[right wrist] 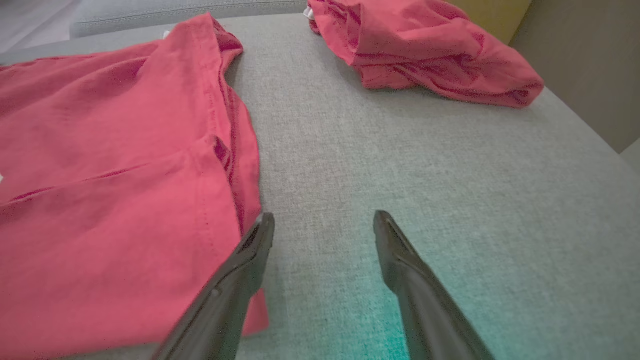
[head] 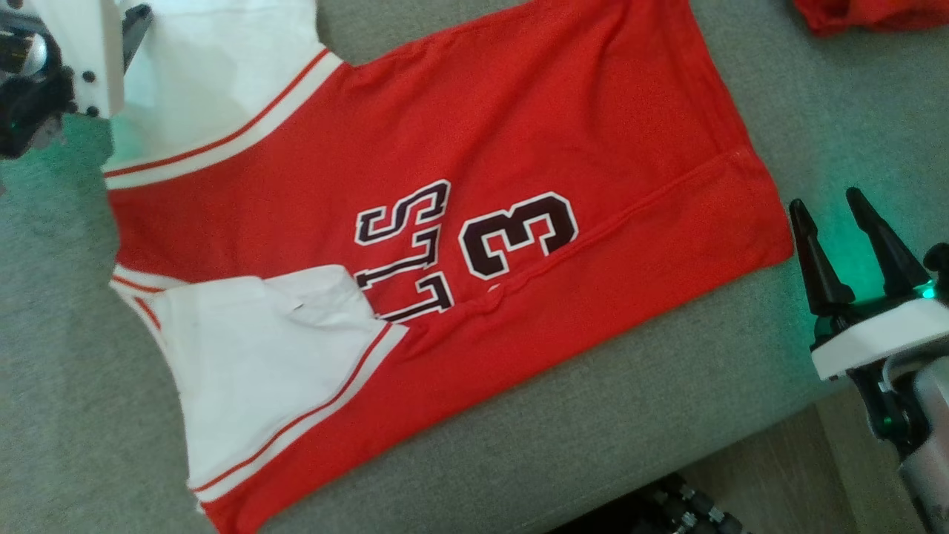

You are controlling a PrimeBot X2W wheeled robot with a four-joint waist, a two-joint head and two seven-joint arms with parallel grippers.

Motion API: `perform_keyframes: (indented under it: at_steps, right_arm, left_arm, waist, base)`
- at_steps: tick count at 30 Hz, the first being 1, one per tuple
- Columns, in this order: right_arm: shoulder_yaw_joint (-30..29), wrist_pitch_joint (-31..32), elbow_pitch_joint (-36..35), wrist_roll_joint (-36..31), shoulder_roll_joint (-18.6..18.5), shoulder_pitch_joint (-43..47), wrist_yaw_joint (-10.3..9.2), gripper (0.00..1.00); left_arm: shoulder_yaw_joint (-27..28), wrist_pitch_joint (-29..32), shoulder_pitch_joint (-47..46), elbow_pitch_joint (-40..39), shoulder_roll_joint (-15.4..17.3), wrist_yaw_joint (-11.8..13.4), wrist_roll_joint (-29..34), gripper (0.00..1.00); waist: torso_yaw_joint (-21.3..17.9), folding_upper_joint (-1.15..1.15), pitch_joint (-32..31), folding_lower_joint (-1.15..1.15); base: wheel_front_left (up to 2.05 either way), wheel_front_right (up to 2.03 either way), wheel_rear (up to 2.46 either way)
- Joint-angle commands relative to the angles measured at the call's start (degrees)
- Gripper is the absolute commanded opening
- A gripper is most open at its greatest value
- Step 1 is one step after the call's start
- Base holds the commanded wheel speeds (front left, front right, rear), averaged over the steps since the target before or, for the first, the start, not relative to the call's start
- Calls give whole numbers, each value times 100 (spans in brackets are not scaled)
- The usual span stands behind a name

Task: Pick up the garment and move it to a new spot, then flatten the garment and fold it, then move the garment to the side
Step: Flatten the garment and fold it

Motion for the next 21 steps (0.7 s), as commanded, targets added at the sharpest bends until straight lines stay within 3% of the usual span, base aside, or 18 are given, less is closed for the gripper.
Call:
perform_keyframes:
  at_steps: [1,4,7,9,10,11,12,21]
  right_arm:
    - [60,-93,-34,-6,-113,26,37,100]
    - [75,-124,22,-2,-101,-1,37,100]
    - [104,-151,80,8,-87,-70,37,100]
    - [109,-165,117,18,-99,-107,37,100]
    - [103,-171,141,20,-111,-118,37,100]
    - [100,-175,162,22,-125,-129,37,100]
    - [100,-176,177,28,-141,-141,37,100]
    - [126,71,70,77,-375,-460,37,100]
  left_arm:
    - [230,80,-256,-41,285,-39,5,100]
    - [212,102,-230,9,318,-67,-5,100]
    - [212,47,-194,55,354,-94,-8,81]
    - [201,77,-162,79,336,-122,-55,50]
    - [193,90,-154,82,325,-138,-71,43]
    - [183,88,-154,70,315,-166,-79,5]
    - [180,67,-157,55,307,-191,-82,0]
    - [196,-365,-240,73,254,-362,8,0]
  waist:
    - [-92,0,88,-1]
    - [-105,0,100,-1]
    - [-132,0,113,-1]
    - [-135,0,109,-1]
    - [-134,0,104,-1]
    - [-131,0,103,-1]
    - [-128,0,102,-1]
    - [-2,0,53,-1]
  base:
    - [0,0,0]
    - [0,0,0]
    - [0,0,0]
    - [0,0,0]
    - [0,0,0]
    - [0,0,0]
    - [0,0,0]
    - [0,0,0]
